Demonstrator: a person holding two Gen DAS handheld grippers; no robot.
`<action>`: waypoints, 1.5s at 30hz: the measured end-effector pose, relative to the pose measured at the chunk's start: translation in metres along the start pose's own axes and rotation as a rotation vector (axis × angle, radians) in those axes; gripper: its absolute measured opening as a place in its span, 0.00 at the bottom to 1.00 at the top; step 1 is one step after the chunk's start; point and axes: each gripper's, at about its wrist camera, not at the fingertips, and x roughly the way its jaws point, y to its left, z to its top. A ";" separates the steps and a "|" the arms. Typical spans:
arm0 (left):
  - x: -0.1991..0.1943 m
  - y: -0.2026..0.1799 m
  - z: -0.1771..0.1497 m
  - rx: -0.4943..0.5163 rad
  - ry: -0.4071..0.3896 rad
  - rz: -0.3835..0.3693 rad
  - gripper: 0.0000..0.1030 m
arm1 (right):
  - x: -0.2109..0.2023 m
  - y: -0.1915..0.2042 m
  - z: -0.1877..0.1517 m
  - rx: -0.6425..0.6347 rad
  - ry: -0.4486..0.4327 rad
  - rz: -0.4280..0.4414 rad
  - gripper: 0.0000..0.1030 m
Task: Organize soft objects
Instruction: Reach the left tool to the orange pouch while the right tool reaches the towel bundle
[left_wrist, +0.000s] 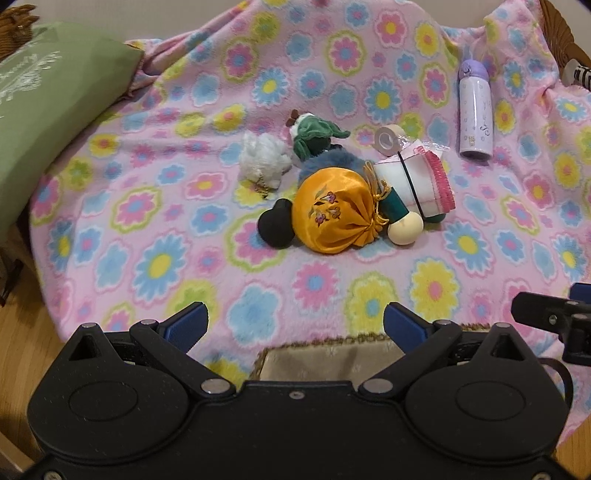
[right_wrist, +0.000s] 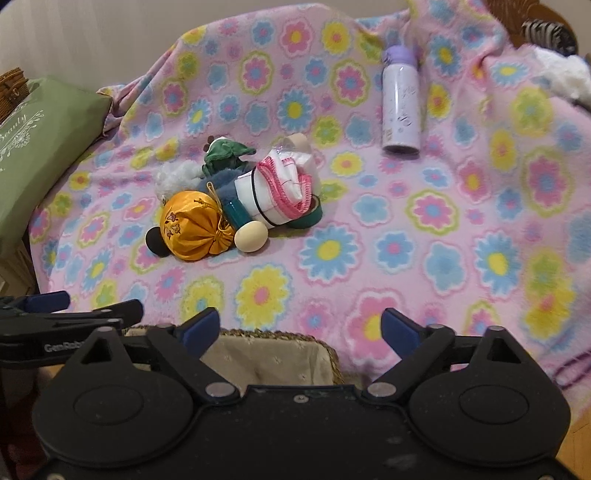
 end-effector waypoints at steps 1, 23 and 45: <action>0.005 0.000 0.003 0.003 0.006 -0.001 0.95 | 0.005 0.000 0.003 0.003 0.005 0.001 0.83; 0.076 -0.020 0.053 0.094 -0.032 -0.048 0.96 | 0.086 0.007 0.084 0.018 -0.044 -0.027 0.84; 0.111 0.021 0.077 -0.075 -0.032 -0.001 0.97 | 0.135 -0.020 0.113 0.082 -0.088 -0.167 0.82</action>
